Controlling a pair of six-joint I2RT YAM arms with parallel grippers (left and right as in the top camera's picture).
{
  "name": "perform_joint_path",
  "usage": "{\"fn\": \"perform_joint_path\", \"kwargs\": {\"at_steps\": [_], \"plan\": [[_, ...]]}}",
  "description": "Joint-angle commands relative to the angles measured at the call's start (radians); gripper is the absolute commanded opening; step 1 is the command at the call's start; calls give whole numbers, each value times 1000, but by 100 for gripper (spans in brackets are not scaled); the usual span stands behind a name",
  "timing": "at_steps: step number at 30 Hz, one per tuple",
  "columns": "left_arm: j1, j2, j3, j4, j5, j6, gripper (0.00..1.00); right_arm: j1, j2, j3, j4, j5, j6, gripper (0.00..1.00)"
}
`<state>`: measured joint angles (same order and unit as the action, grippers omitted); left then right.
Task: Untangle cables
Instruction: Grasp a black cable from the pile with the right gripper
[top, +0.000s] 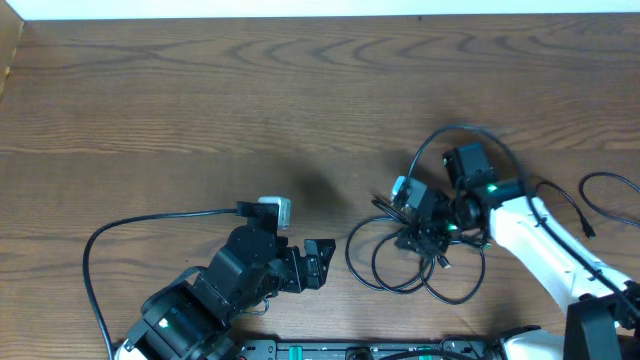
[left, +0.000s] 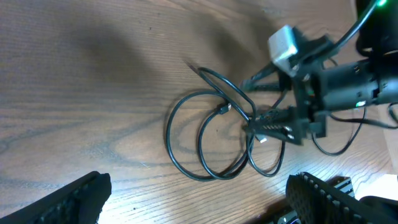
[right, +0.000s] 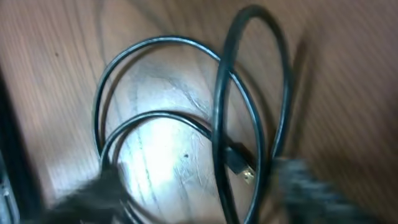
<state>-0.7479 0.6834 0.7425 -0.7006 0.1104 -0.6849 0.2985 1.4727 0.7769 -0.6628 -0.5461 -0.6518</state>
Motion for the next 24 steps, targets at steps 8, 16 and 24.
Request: {"fn": "perform_joint_path", "kwargs": {"at_steps": [8,16,24], "plan": [[0,-5,14,-38,2,-9,94,14,-6,-53,96,65,117,1],[0,-5,14,-48,2,-9,94,14,-13,45,92,-29,179,1],[0,-5,14,-62,2,-8,94,16,-74,324,88,-163,304,1]]}}
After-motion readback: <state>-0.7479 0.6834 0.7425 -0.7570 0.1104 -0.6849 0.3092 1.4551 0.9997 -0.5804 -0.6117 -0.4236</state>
